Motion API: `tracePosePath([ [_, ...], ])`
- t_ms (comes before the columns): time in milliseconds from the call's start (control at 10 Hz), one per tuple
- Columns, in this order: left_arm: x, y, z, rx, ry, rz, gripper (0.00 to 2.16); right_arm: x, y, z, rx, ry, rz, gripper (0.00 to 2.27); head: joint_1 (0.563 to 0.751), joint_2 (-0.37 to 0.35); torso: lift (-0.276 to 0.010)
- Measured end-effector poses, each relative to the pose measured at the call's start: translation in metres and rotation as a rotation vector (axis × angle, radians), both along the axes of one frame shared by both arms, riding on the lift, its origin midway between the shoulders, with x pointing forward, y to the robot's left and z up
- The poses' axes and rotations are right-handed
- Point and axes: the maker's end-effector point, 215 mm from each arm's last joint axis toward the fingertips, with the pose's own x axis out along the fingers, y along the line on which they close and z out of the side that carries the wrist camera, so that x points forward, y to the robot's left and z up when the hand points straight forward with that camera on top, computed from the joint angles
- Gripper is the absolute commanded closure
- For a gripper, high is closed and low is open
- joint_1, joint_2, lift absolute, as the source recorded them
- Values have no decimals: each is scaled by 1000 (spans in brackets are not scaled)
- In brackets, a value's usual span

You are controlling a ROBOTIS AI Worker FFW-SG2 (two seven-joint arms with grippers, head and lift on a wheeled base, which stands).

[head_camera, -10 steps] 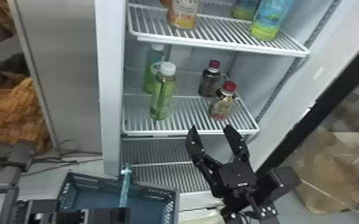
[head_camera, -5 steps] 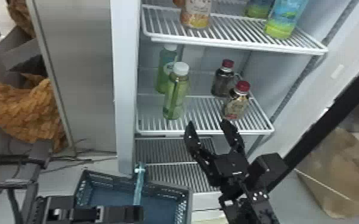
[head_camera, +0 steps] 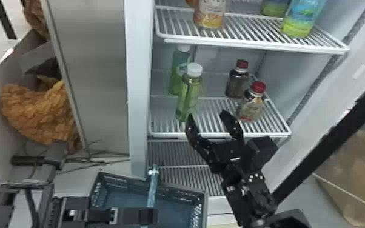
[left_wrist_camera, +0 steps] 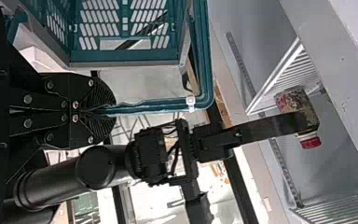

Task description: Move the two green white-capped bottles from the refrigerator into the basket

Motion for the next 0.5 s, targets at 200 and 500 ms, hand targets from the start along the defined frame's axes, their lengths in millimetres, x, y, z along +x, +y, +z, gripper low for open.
tracePosePath([
  [200,1,0,1,0,-2,0,1161,19,13,1,-16,16,23,240,695,-161,-263],
  [500,1,0,2,-2,-3,0,1161,39,19,-1,-36,45,36,239,695,-146,-263],
])
